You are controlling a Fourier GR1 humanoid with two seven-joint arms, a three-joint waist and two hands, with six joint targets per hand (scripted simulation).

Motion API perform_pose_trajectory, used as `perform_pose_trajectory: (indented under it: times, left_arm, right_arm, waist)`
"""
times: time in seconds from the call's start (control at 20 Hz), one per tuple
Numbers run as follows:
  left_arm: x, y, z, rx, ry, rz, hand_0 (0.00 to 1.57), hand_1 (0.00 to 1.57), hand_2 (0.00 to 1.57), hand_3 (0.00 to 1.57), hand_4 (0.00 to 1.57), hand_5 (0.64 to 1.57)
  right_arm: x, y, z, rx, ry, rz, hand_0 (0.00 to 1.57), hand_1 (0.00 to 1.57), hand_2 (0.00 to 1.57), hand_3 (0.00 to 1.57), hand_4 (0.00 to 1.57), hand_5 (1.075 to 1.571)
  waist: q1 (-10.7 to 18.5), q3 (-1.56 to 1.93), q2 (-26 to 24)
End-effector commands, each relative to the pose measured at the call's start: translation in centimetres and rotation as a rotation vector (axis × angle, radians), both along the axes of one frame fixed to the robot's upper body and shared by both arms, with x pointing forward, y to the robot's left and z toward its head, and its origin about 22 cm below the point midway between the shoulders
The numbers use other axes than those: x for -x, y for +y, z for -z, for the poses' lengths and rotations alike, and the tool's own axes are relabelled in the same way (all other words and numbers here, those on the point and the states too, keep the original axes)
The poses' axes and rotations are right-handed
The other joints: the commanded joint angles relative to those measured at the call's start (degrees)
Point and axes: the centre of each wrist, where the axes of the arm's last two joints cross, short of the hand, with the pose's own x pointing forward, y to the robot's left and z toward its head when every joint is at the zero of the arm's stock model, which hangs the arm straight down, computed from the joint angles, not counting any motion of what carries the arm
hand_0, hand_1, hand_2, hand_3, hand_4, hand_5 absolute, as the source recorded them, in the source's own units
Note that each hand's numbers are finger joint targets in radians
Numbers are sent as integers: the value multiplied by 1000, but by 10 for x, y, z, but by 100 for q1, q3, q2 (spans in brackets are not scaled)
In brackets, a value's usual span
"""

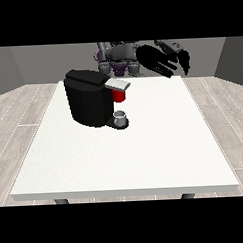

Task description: Insert the coffee pod into the coffee machine and close the lid

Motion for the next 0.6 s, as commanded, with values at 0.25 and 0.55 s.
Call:
perform_pose_trajectory:
  times: [0.25,0.55]
  left_arm:
    - [5,3,0,1,-14,3,0,0,0,0,248,1571]
    - [18,20,33,23,80,-92,0,0,0,0,266,1571]
  right_arm:
    - [-11,52,0,-13,-123,-200,0,0,0,0,0,1571]
    - [-3,95,54,-25,-174,-378,0,0,0,0,172,1571]
  waist:
    - [-159,-102,-3]
    - [-721,-101,-418]
